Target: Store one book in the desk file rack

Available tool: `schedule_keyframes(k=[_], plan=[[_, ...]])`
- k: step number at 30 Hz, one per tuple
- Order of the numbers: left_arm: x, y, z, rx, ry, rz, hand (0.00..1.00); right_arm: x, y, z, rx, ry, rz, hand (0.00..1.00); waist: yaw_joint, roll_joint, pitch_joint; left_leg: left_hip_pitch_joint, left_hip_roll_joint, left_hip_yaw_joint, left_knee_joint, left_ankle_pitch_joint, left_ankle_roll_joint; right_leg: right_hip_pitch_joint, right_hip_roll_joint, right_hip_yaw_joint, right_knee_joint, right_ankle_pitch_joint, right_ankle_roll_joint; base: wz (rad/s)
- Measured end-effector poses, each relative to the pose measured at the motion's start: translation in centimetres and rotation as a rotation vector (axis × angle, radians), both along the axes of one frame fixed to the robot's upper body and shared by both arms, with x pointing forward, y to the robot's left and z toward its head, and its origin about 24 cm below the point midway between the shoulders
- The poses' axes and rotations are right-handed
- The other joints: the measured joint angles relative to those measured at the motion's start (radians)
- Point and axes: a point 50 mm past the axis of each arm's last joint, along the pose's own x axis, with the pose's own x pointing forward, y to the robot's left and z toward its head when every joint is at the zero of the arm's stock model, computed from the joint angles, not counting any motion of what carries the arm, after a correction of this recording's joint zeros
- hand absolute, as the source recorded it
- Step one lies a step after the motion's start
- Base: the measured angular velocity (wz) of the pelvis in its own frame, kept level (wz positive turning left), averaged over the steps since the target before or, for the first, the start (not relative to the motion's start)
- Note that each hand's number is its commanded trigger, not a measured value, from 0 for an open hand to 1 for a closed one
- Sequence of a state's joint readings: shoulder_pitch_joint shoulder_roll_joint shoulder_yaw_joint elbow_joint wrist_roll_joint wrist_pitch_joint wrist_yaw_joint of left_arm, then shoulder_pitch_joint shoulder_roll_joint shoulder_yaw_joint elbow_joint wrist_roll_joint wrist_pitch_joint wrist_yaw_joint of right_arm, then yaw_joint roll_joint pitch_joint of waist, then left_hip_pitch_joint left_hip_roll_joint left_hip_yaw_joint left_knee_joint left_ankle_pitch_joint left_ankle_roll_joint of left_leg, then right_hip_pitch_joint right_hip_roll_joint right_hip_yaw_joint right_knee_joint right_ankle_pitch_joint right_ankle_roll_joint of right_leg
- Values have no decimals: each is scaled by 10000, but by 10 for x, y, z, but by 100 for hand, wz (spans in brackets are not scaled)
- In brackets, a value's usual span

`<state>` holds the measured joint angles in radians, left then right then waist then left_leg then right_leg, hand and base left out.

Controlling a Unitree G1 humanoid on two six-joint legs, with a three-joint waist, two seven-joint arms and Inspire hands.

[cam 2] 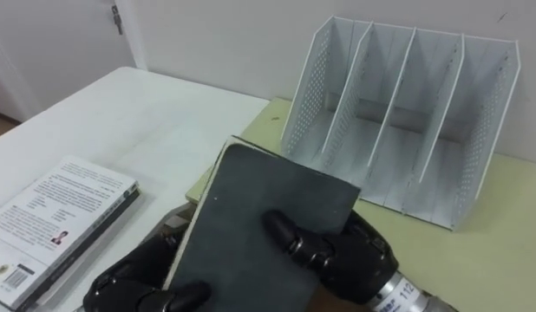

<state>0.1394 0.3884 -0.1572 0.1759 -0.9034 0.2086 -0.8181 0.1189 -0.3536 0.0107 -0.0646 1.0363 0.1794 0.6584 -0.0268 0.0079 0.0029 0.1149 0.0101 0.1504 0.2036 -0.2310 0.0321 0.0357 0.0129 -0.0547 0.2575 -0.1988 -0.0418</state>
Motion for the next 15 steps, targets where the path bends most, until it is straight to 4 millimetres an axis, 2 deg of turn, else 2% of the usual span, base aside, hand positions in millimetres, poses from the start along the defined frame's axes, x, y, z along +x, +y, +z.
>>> schedule_keyframes(k=[3,5,9,12,15], plan=[[-5,5,-15,1294,498,55,0,3,-5,0,-753,118,-724,100,13,-95,13,10,9,21,-3,4,-4,13,10,14,9,9,-14,-1],[-12,8,-23,1791,907,295,0,5,-7,-3,-1468,287,-1053,100,-90,-159,-7,22,17,106,2,4,-5,17,10,7,7,12,-18,-2],[-27,11,-43,2559,1859,859,0,11,-11,-6,-3050,600,-2159,100,-245,-224,43,104,11,114,-22,5,-4,74,7,-8,-98,21,-8,0],[-39,10,-60,3062,2614,1198,0,15,-16,-7,-3834,807,-3347,100,-264,-156,49,196,11,146,-53,4,-3,195,15,-19,-194,38,3,2],[-47,7,-74,3616,3074,1331,0,22,-21,-1,-4427,704,-4672,100,-303,-95,90,146,10,148,-72,4,-3,130,21,-31,-187,44,8,0]])
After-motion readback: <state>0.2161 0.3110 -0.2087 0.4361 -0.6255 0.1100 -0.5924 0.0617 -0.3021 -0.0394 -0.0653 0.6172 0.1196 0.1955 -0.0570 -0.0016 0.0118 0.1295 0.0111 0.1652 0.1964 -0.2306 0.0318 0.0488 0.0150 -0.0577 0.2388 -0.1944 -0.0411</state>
